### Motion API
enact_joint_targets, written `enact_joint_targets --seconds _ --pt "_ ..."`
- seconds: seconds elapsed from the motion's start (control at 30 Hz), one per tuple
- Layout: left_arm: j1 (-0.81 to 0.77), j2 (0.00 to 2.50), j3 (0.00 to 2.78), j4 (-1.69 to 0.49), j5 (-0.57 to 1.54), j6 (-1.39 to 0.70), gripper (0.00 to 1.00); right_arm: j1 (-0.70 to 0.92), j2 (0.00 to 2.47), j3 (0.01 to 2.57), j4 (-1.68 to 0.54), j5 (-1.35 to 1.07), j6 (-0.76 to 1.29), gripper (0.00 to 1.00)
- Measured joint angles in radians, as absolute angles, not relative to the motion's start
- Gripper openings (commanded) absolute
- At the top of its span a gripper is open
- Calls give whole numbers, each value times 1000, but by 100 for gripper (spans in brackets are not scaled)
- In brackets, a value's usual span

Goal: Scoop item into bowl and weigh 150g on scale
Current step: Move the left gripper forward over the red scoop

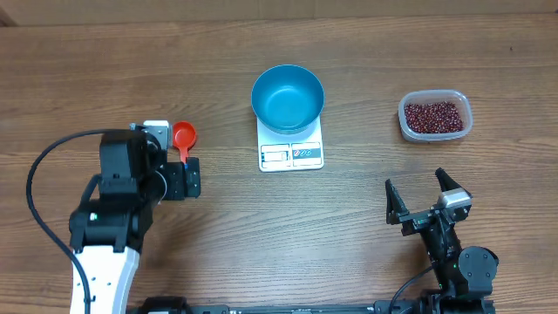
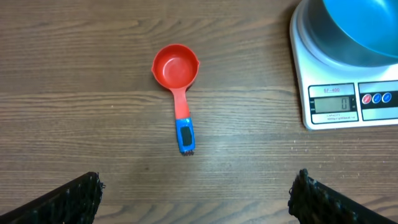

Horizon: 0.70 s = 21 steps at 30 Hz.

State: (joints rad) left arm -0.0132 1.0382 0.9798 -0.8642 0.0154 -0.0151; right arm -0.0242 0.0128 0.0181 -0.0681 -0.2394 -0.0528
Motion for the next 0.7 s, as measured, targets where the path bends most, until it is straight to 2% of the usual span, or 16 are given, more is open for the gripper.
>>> enact_joint_targets --seconds 0.4,0.7 --pt "-13 1234 1119 -984 15 -15 100 -24 13 18 -68 -239 -53 100" --pt "-13 1340 1142 -989 15 -10 100 -24 13 18 -69 -239 -53 100"
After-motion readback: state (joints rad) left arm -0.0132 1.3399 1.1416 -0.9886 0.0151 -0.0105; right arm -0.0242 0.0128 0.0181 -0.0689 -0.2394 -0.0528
